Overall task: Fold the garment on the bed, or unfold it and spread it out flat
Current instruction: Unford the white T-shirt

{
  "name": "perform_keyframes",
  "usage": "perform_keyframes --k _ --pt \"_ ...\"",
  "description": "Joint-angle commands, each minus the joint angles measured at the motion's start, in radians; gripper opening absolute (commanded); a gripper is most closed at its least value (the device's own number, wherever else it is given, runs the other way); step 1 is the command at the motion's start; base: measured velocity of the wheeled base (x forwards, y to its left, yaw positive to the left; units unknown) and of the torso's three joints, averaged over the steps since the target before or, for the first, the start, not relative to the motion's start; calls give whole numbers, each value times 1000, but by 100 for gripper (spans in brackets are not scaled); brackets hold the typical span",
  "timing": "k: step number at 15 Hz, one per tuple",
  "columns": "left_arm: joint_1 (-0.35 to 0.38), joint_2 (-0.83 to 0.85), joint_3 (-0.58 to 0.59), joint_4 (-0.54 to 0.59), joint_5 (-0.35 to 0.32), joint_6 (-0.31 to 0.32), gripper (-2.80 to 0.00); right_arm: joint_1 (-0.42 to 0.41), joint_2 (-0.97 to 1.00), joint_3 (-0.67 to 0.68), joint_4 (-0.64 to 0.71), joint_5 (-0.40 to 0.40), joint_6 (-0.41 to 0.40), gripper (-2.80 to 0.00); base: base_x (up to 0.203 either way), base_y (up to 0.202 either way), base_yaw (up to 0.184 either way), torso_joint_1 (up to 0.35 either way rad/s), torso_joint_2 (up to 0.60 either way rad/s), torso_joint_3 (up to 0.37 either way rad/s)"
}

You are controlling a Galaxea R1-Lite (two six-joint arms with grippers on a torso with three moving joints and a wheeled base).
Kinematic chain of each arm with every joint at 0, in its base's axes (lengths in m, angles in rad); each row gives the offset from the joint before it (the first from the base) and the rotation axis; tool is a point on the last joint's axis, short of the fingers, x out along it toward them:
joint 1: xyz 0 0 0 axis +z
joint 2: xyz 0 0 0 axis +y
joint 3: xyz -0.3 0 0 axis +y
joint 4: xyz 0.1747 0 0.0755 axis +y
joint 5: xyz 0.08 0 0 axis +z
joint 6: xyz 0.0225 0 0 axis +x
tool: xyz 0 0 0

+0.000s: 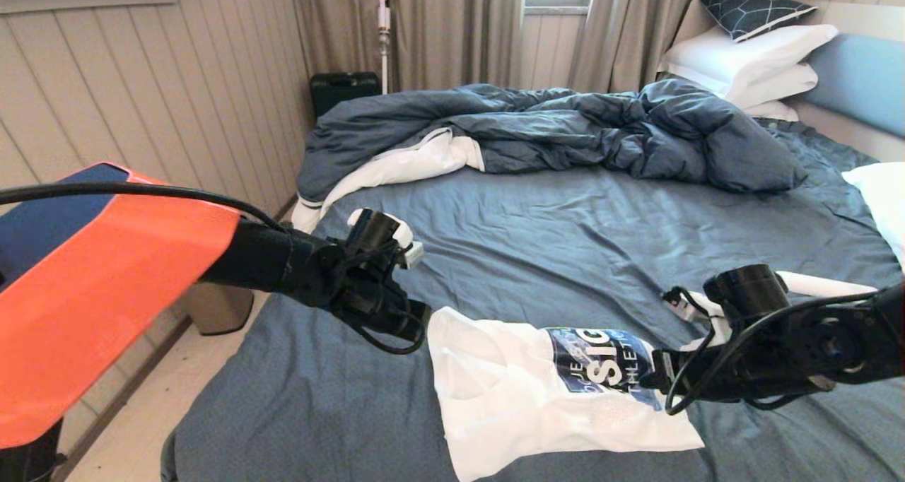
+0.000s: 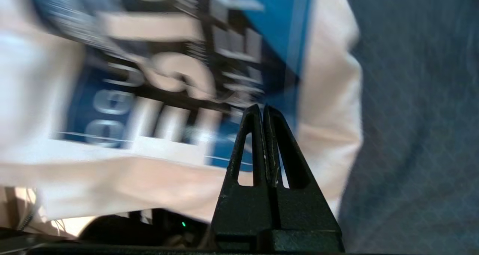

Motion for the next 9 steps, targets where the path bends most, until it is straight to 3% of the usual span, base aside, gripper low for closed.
perform_keyframes --k 1,6,9 --pt "-25 -69 38 0 -2 -8 -280 16 -68 -17 -2 9 12 -280 0 0 0 0 0 0" --pt "-130 -149 180 -1 -47 -51 -280 50 -195 25 57 28 31 -280 0 0 0 0 0 0" --pt "-183 -121 195 -1 -51 -56 -280 66 -189 72 105 25 23 -280 0 0 0 0 0 0"
